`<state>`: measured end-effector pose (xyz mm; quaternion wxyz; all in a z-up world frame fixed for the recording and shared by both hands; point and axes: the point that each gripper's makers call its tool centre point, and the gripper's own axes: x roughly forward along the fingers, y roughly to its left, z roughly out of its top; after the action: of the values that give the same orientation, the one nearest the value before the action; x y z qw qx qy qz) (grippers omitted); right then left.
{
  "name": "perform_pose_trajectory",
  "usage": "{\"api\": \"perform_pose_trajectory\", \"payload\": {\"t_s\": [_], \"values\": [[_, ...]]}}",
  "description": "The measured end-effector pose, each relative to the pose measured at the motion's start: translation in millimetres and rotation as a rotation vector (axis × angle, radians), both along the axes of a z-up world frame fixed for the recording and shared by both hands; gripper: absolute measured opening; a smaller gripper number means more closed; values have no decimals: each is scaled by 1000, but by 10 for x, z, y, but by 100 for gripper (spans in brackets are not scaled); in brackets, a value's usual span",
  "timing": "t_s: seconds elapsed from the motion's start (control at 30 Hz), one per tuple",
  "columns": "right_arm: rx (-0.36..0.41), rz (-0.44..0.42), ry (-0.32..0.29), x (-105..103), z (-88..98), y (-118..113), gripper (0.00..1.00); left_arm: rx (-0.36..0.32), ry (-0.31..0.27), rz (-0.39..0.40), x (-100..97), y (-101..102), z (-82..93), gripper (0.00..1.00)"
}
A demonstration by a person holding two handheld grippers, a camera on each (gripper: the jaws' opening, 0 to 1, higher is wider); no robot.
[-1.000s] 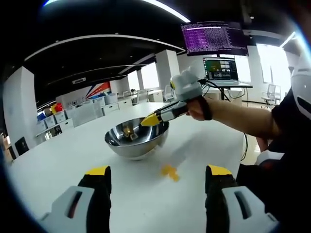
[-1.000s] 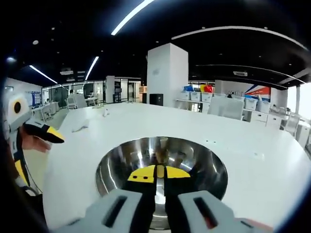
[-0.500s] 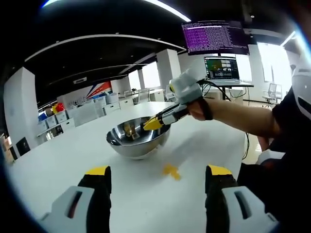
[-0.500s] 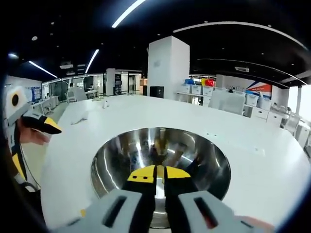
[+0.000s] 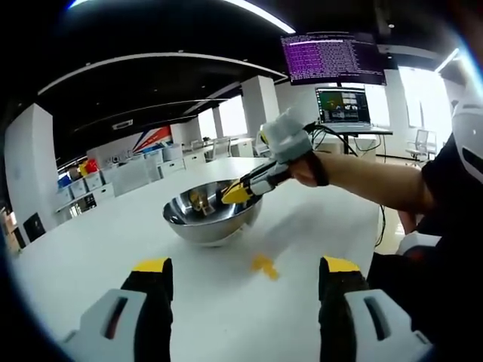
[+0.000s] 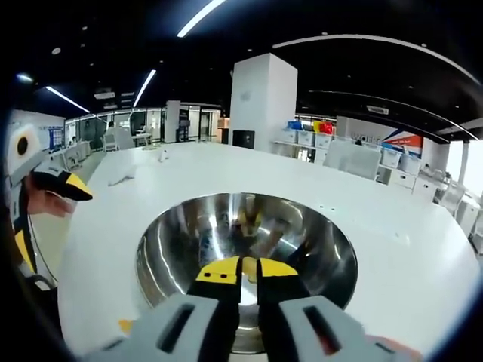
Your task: Pick up the QQ candy scattered on the table and place it into the stainless steel bowl on the table
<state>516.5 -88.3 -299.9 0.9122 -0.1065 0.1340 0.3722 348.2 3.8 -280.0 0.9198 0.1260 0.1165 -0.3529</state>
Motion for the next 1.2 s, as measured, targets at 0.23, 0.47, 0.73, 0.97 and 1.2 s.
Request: {"api": "perform_pose_trajectory", "payload": {"t_s": [0.23, 0.47, 0.73, 0.97, 1.2], "values": [[15, 4, -14, -28, 3, 5, 11, 3, 0, 3, 2, 6, -17, 78], [23, 3, -20, -14, 31, 6, 12, 13, 2, 4, 8, 6, -38, 78], [34, -7, -34, -57, 42, -4, 12, 8, 2, 8, 13, 17, -38, 78], [70, -2, -77, -94, 223, -34, 12, 13, 2, -1, 16, -17, -33, 78], [116, 26, -163, -304, 592, -25, 12, 14, 3, -4, 10, -37, -31, 78]]}}
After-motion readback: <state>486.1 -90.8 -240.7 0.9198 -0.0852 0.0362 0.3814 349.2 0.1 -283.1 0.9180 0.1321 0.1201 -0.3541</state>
